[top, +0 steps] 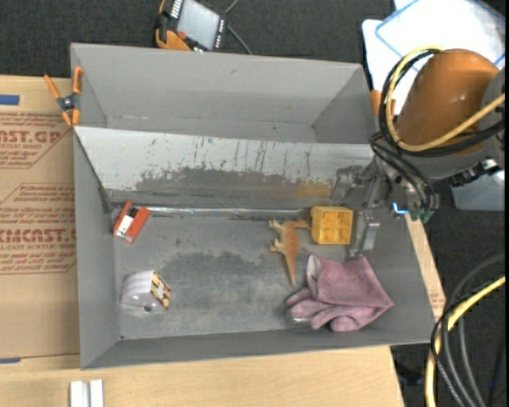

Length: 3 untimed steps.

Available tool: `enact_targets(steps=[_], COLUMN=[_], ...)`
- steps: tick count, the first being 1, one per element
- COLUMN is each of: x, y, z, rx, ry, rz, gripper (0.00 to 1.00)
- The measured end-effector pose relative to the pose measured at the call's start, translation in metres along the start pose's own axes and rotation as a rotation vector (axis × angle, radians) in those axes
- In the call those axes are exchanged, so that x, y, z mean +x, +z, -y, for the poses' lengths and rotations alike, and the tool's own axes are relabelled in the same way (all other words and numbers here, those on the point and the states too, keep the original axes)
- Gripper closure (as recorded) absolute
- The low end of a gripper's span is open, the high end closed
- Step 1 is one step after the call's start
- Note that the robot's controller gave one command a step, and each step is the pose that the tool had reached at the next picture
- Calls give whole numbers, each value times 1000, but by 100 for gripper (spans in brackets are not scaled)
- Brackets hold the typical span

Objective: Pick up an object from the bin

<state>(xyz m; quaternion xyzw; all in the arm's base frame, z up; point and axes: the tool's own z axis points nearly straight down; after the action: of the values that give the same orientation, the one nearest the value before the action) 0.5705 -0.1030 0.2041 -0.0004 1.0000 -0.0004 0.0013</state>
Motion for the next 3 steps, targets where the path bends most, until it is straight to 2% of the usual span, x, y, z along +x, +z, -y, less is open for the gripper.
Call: enact_targets(steps=[1,2,3], x=[0,0,-17], y=[0,0,74], z=[0,0,-12], rx=[0,0,-1], ry=[0,0,-102], rz=[0,0,-3], gripper=[100,100,100])
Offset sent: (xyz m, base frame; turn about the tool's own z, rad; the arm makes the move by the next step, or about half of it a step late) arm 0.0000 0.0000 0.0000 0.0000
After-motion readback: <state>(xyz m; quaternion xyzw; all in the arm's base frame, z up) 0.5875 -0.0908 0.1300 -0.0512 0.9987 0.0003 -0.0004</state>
